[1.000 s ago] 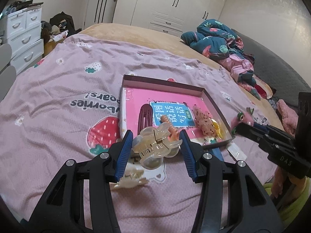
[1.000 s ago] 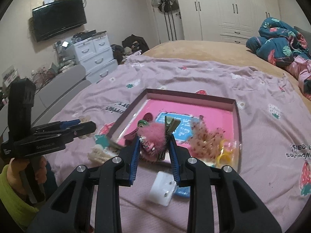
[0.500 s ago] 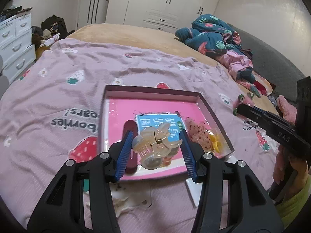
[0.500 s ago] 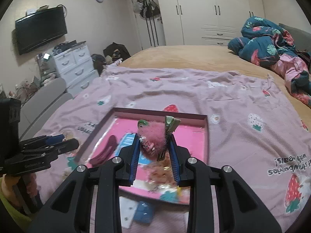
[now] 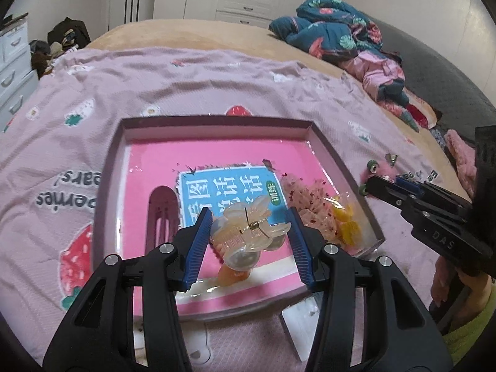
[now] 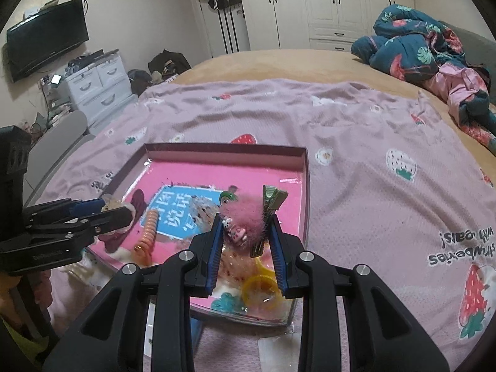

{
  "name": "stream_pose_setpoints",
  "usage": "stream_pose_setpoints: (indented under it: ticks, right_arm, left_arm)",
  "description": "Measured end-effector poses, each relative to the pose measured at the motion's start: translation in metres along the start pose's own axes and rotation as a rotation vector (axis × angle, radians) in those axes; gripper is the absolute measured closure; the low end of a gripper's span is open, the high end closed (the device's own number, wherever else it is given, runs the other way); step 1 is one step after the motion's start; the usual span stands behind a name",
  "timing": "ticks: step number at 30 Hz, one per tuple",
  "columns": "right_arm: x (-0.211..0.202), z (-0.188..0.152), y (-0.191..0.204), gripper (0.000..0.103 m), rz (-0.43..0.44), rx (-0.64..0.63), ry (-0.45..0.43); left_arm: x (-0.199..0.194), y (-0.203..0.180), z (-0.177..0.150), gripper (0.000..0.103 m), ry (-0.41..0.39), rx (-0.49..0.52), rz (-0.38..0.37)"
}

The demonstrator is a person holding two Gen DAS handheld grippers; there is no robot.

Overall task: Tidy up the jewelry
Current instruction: 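Lower the pearl clip into the tray with the left tool while the right tool drops the pompom there, then withdraw both open tools from the tray toward the remaining items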

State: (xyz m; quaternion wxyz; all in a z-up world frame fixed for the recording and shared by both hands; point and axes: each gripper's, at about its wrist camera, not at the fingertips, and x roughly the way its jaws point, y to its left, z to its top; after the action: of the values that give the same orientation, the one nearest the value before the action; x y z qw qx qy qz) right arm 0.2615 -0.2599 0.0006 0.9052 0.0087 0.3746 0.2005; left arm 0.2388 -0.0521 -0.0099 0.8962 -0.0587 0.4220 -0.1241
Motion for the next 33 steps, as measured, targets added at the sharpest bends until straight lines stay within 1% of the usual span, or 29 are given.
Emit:
stream_pose_setpoints:
  ticks: [6, 13, 15, 17, 21, 22, 23, 24, 26, 28, 30, 31, 32, 33]
  right_arm:
    - [0.012, -0.007, -0.003, 0.075, -0.016, -0.008, 0.026]
    - [0.025, -0.010, -0.008, 0.075, -0.002, 0.008, 0.057]
    - [0.026, -0.010, -0.008, 0.074, 0.000, 0.011, 0.061]
    - [0.026, -0.010, -0.009, 0.073, 0.002, 0.014, 0.063]
    - [0.028, -0.011, -0.010, 0.073, 0.007, 0.021, 0.071]
    - [0.029, -0.012, -0.009, 0.073, 0.007, 0.019, 0.072]
    - [0.029, -0.012, -0.009, 0.069, 0.008, 0.018, 0.070]
    - [0.028, -0.012, -0.009, 0.063, 0.009, 0.019, 0.069]
    - [0.026, -0.013, -0.009, 0.053, 0.010, 0.023, 0.062]
    - [0.024, -0.013, -0.009, 0.051, 0.015, 0.026, 0.057]
    - [0.020, -0.013, -0.008, 0.043, 0.018, 0.029, 0.049]
    - [0.016, -0.014, -0.008, 0.041, 0.015, 0.033, 0.040]
    - [0.012, -0.014, -0.008, 0.038, 0.013, 0.035, 0.032]
    - [0.008, -0.014, -0.008, 0.035, 0.015, 0.040, 0.023]
  left_arm:
    - [0.024, -0.001, -0.004, 0.062, 0.053, -0.005, 0.000]
    - [0.031, -0.001, -0.009, 0.062, 0.076, -0.012, 0.014]
    - [0.028, 0.001, -0.009, 0.060, 0.076, -0.020, 0.012]
    - [0.024, 0.002, -0.008, 0.053, 0.067, -0.027, 0.013]
    - [0.014, 0.000, -0.009, 0.051, 0.059, -0.014, 0.039]
    - [0.012, 0.000, -0.009, 0.049, 0.056, -0.015, 0.040]
    - [0.009, 0.001, -0.009, 0.045, 0.052, -0.020, 0.038]
    - [0.003, 0.001, -0.010, 0.044, 0.043, -0.028, 0.035]
    - [-0.004, 0.002, -0.010, 0.042, 0.031, -0.033, 0.037]
    - [-0.010, 0.000, -0.011, 0.039, 0.024, -0.036, 0.040]
    - [-0.016, 0.001, -0.012, 0.036, 0.016, -0.042, 0.042]
    - [-0.020, 0.001, -0.013, 0.035, 0.012, -0.043, 0.045]
    - [-0.024, 0.000, -0.014, 0.030, 0.007, -0.043, 0.051]
    - [-0.028, 0.000, -0.015, 0.027, 0.000, -0.044, 0.050]
